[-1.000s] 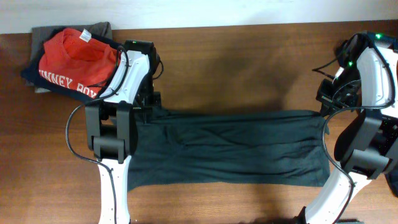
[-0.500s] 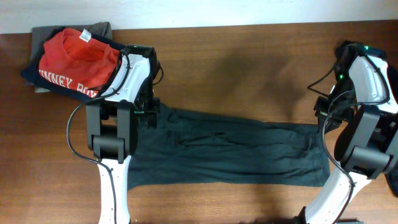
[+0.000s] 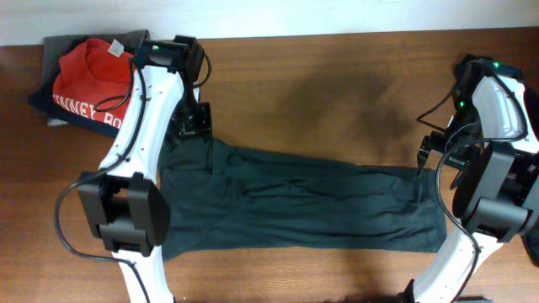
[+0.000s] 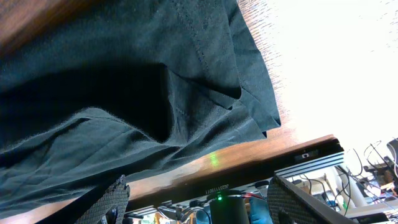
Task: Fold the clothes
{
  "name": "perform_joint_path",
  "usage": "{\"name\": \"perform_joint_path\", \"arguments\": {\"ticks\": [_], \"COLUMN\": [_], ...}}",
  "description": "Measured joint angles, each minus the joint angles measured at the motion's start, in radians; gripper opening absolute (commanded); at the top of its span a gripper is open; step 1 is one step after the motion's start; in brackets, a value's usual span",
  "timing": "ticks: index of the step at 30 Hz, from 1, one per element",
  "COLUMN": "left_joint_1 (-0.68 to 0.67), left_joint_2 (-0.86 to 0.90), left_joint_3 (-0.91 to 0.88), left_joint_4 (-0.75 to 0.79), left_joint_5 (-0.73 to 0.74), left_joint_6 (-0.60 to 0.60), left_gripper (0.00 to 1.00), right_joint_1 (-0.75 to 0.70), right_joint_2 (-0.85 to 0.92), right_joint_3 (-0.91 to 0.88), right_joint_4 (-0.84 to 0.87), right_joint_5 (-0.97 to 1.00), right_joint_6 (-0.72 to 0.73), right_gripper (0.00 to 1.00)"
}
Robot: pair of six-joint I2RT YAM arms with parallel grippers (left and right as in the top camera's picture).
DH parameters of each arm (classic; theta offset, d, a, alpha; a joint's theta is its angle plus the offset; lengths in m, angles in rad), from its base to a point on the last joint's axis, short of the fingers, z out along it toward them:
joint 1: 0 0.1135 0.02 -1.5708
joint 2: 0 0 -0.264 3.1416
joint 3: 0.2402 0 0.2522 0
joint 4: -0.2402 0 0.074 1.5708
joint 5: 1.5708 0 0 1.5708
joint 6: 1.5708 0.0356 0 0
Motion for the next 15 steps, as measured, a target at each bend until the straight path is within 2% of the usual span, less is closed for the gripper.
{"name": "perform_joint_path", "arguments": {"ticks": [10,15], "left_joint_1": [-0.04,-0.039], "left_joint_2": [0.084,0.098], "left_joint_3": [-0.046,-0.08], "left_joint_4": [0.103,0.146], "left_joint_5": [0.07,0.09], "left_joint_6": [0.0,-0.003], "left_gripper": [0.59,0.59], "right_joint_1": [0.071,0.084], "right_joint_2": [-0.008,-0.082], "right_joint_3": [-0.004,-0.005], "right_joint_4": [0.06,0.079], "right_joint_5": [-0.011,-0.042], "right_joint_6": [0.0,0.002], "right_gripper": [0.77,0.78]}}
